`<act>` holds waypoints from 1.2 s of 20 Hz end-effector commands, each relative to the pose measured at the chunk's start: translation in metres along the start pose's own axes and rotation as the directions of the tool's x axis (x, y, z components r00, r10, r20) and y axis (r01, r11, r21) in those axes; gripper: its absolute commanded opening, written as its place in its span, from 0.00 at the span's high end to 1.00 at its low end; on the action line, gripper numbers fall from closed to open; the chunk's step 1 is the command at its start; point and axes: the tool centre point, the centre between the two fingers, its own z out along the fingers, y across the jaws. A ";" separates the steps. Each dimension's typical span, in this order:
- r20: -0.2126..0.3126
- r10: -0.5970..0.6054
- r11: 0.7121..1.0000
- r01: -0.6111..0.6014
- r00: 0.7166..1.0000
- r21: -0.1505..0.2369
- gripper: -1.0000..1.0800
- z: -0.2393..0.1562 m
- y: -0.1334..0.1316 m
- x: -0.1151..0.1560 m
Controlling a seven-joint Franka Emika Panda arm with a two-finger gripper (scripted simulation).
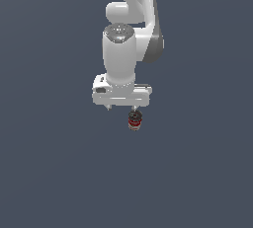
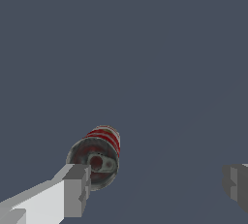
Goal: Pick up the object and move it to a goal position.
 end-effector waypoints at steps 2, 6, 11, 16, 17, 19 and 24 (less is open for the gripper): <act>0.001 0.001 1.000 -0.001 1.000 0.001 0.04 0.000 0.000 0.000; 0.014 0.023 1.000 -0.023 1.000 0.013 0.04 0.004 -0.004 -0.004; 0.032 0.046 0.998 -0.047 0.998 0.029 0.04 0.008 -0.007 -0.008; 0.032 0.046 0.998 -0.047 0.998 0.028 0.04 0.009 -0.007 -0.008; 0.032 0.049 0.998 -0.050 0.998 0.027 0.04 0.009 -0.008 -0.009; 0.032 0.056 0.998 -0.057 0.998 0.026 0.04 0.012 -0.010 -0.009; 0.035 0.089 0.996 -0.090 0.995 0.020 0.04 0.022 -0.020 -0.013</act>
